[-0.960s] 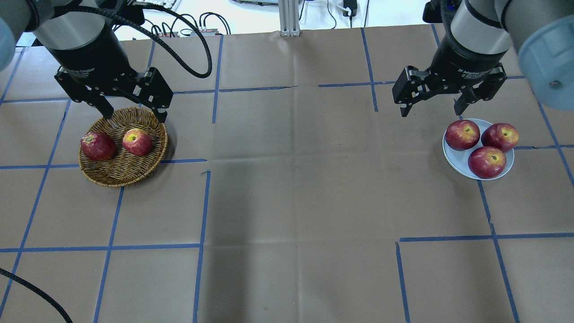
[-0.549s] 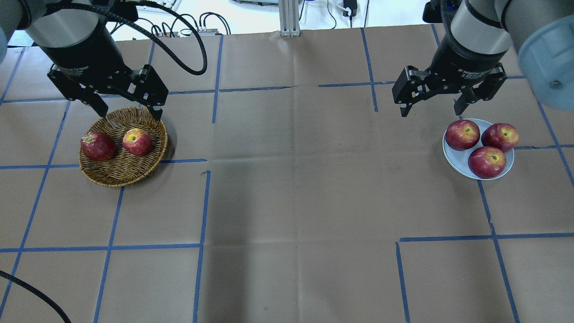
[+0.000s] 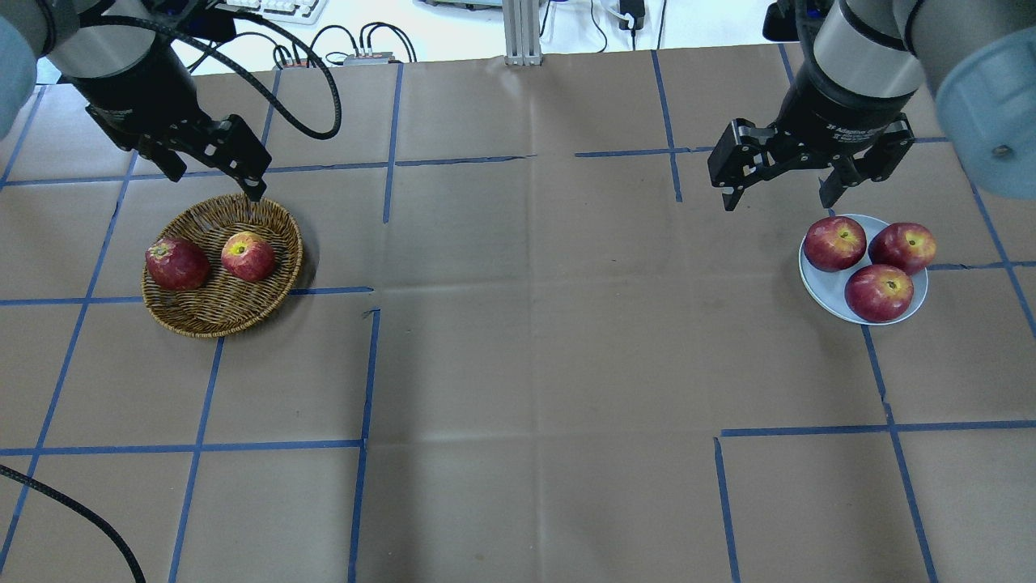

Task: Transfer apple from basket to plate
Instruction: 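Lower the left gripper into the basket over the yellow-red striped apple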

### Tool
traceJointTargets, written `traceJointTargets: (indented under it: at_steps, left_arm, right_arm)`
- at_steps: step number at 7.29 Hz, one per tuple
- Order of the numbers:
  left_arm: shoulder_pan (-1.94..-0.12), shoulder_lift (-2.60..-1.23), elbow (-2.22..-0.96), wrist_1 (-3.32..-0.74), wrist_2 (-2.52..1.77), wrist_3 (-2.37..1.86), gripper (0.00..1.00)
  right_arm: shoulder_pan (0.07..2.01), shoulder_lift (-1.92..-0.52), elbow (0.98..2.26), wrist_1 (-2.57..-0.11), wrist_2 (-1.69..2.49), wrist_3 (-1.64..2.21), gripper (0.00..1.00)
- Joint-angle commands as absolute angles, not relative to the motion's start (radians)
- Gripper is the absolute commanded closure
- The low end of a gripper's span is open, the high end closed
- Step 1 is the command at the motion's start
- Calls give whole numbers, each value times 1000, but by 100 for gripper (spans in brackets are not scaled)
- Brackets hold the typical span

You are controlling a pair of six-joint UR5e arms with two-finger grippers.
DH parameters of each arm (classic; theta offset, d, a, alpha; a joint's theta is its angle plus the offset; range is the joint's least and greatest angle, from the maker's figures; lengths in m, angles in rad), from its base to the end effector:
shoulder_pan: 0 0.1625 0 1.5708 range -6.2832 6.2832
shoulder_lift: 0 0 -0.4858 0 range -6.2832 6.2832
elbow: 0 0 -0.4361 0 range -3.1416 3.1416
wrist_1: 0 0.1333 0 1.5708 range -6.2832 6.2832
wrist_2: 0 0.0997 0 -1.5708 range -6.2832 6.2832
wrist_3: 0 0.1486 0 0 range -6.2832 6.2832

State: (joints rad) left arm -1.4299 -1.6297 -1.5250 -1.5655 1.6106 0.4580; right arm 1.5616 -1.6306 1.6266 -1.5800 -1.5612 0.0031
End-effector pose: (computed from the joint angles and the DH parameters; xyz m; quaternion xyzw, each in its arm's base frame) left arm -0.0470 -0.5755 0.4925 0.1579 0.9872 0.0096 0.0179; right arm 0.1300 -0.5099 0.5019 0.0061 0.9999 -0.0066 0.0048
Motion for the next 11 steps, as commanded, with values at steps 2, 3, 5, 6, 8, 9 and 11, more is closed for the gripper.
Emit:
traceJointTargets:
  at_steps: [2, 3, 5, 6, 8, 9, 11]
  left_arm:
    - [-1301, -1728, -1610, -1372, 1614, 630, 1]
    - [-1267, -1756, -1641, -1323, 1611, 630, 1]
    - [-1261, -1805, -1693, -1205, 1615, 684, 1]
    - [-1258, -1836, -1712, -1163, 1612, 686, 1]
    - [-1244, -1890, -1717, -1129, 1611, 692, 1]
    - [-1244, -1894, -1718, -1117, 1611, 690, 1]
    - [-1244, -1948, -1720, -1082, 1611, 693, 1]
  right_arm:
    - [1562, -1631, 1626, -1580, -1562, 3, 0]
    - [1562, -1631, 1626, -1580, -1560, 3, 0]
    - [1562, -1631, 1626, -1580, -1560, 3, 0]
    - [1562, -1631, 1626, -1580, -1562, 3, 0]
    - [1562, -1631, 1626, -1580, -1560, 3, 0]
    - [1562, -1631, 1626, -1580, -1562, 3, 0]
    - [1562, -1631, 1626, -1580, -1562, 3, 0]
